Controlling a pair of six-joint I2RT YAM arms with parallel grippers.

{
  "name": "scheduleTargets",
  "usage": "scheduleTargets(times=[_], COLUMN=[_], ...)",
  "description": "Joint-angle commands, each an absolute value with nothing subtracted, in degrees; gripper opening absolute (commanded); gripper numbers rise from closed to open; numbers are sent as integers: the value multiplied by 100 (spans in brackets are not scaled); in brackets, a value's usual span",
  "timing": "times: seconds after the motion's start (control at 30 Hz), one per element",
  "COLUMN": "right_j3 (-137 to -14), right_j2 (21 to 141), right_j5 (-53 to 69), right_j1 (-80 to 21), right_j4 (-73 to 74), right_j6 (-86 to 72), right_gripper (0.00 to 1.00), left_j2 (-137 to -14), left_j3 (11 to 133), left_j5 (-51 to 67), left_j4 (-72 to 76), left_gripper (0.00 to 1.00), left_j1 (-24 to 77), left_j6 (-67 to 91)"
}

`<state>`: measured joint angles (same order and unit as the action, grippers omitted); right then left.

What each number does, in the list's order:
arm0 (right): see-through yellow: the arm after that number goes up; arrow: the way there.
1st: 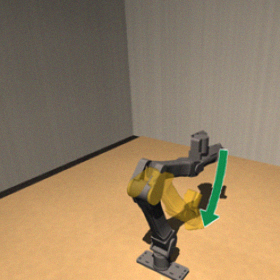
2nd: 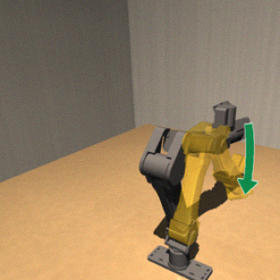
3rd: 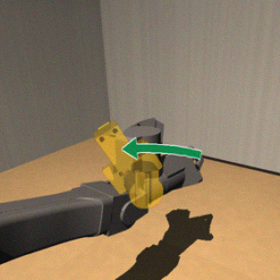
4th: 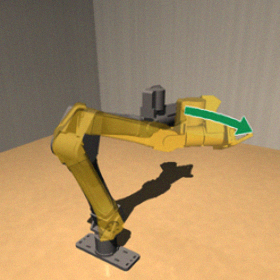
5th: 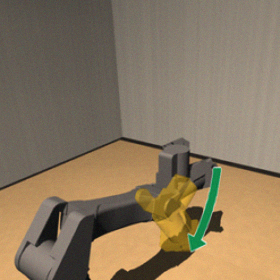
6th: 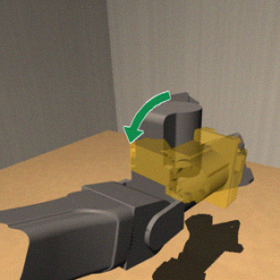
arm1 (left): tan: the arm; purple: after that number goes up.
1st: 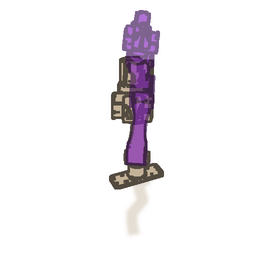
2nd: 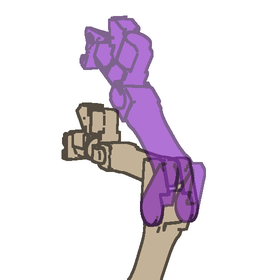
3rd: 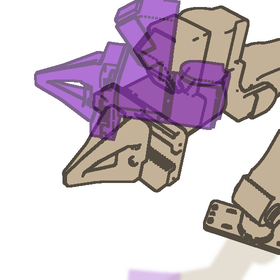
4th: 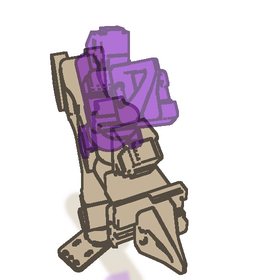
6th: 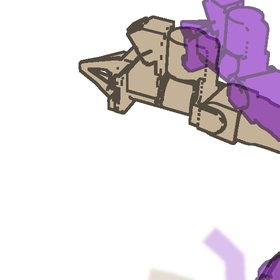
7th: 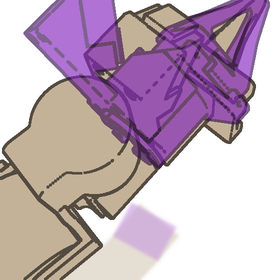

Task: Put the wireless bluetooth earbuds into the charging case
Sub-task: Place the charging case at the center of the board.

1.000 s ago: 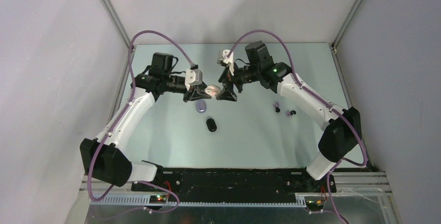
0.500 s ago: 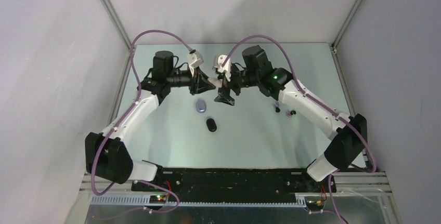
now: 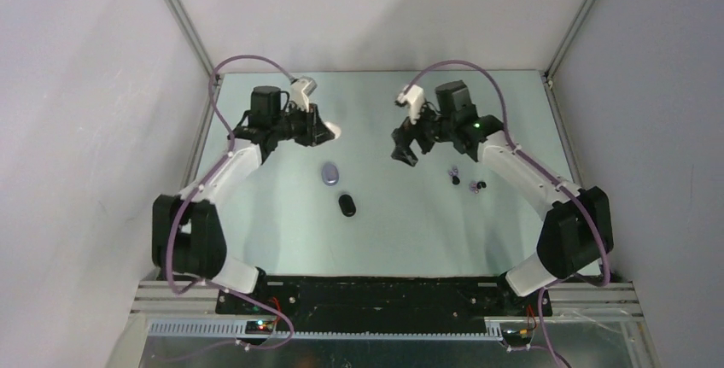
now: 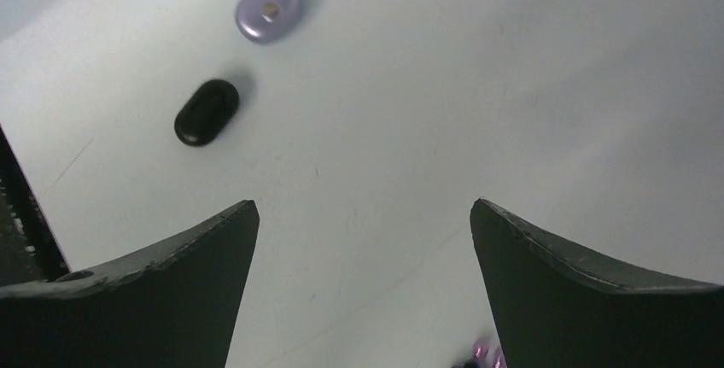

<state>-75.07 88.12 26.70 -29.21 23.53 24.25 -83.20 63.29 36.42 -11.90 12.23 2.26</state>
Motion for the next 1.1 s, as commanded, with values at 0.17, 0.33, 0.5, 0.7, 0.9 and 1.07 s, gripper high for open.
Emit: scheduleTargets(times=[0.17,0.33,0.5,0.7,0.9,1.07], right_j3=[-6501,-6364,-6367,-6396,-6566,-7038], right_j2=[8227,8172,8251,8422,8871,9529], right_j5=[3586,3646,3639,3538,3403,3372], right_j1=[-2055,-2056,-2081,-2281,-2791,-3297], right_j4=[2678,2576,2510,2362,2118,2259], right_j6=[1697,1594,1570,1644,1780,2093], right_gripper=[98,97,97,97,96,93], left_j2=[-9675,-10187,-10260,-9320,-7785,-6870], left_j3=[5852,5786,5944,6124,5812,5557], left_j5=[2927,3026,2048,1026,1590,1757], left_j4=[-1377,-1209,-1637,-2753,-3021,-3119], left_gripper=[3,1,47,99,99,100], left_j1=[101,88,88,88,88,82], left_j6=[1957,2082,2115,1989,1655,1170])
